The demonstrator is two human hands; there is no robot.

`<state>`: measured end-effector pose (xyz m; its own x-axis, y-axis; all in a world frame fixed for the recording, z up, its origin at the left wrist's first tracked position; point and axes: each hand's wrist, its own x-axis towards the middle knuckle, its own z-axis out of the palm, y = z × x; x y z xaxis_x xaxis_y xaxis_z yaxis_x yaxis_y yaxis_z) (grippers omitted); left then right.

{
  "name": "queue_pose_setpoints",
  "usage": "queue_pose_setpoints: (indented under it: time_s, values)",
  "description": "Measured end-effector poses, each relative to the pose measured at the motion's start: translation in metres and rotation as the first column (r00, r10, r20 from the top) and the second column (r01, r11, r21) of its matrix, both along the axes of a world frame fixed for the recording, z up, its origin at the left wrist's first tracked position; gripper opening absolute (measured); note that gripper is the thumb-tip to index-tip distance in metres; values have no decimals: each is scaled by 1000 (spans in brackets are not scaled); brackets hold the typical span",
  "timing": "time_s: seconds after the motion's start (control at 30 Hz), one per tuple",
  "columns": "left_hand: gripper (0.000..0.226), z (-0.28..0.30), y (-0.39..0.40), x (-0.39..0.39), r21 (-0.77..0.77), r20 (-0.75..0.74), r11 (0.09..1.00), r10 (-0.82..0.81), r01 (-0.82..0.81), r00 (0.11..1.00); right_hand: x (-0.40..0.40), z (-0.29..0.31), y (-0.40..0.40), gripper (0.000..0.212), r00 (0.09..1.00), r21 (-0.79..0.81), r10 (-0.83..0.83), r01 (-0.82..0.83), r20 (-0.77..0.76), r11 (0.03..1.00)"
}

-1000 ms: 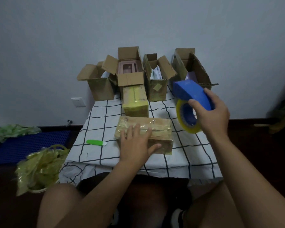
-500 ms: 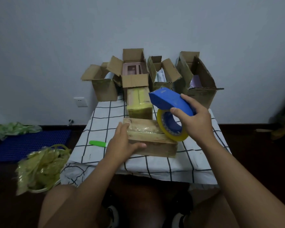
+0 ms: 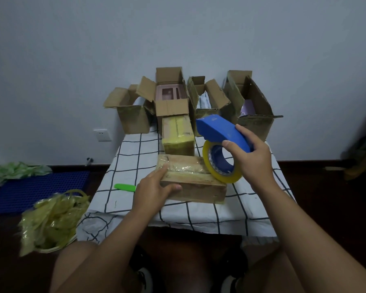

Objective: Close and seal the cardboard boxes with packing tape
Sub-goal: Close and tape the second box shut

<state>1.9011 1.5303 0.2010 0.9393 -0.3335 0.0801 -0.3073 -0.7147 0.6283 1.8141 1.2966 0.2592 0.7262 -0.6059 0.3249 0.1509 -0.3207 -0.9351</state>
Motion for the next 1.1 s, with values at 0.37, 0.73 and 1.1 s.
queue_pose_setpoints:
  time_s: [0.37,0.73,1.1]
  values:
    - [74,17,-39,-35,-92,67,995,53,-47,996,-10,25,-20,55,995,-41,-63,66,73,997]
    - [40,7,-66,-41,156,300,953,-298,261,906,-31,3,-45,55,996,-15,-88,88,20,996]
    - [16,7,-84,-7,357,503,803,-596,477,626,-41,1,-57,53,994,51,-85,82,72,995]
